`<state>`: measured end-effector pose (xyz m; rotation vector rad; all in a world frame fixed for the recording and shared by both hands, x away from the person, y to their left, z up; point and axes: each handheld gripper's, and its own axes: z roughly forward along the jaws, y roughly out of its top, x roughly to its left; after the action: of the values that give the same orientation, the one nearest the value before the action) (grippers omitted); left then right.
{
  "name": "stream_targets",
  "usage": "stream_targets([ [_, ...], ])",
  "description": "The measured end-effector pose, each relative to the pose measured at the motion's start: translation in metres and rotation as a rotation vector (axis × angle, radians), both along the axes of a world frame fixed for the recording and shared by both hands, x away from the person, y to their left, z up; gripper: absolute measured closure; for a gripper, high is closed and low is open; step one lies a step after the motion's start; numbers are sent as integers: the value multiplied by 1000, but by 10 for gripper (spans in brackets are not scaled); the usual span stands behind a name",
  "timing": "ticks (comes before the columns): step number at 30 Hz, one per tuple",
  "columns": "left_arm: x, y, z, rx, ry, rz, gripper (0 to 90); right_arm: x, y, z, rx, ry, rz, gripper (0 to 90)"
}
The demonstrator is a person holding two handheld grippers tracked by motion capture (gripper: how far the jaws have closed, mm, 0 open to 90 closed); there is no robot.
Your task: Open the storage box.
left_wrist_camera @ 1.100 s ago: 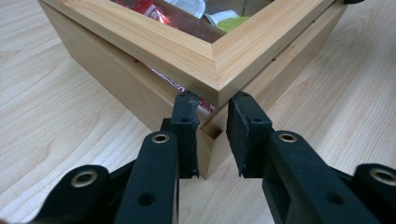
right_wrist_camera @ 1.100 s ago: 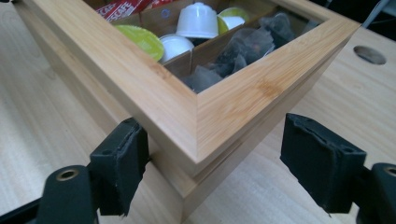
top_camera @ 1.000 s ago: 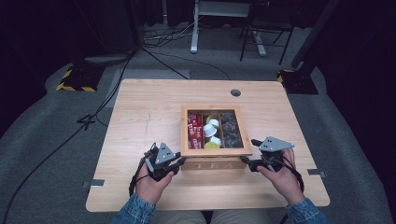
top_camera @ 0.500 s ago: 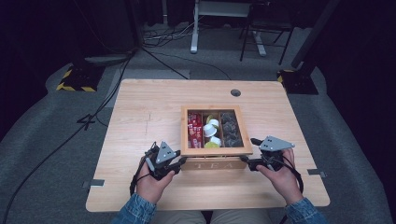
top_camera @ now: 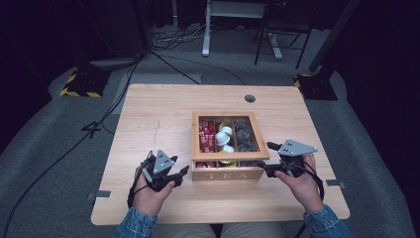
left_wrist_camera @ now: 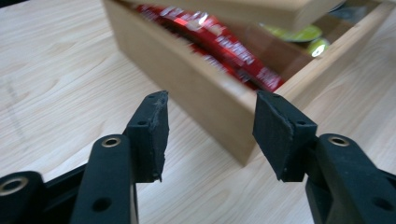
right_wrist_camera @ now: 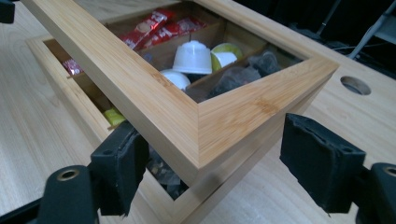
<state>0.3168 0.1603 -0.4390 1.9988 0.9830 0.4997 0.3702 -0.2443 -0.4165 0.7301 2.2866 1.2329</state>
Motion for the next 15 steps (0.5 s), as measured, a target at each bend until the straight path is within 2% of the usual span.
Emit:
stream_targets([
  [8,5,20,-13,82,21,55,373,9,0,24,16,-25,18,252],
  [12,7,26,-20,100,27,76,335,14,1,35,26,-35,21,283],
  [15,9,39,-30,126,31,98,319,17,2,44,25,-48,28,319],
])
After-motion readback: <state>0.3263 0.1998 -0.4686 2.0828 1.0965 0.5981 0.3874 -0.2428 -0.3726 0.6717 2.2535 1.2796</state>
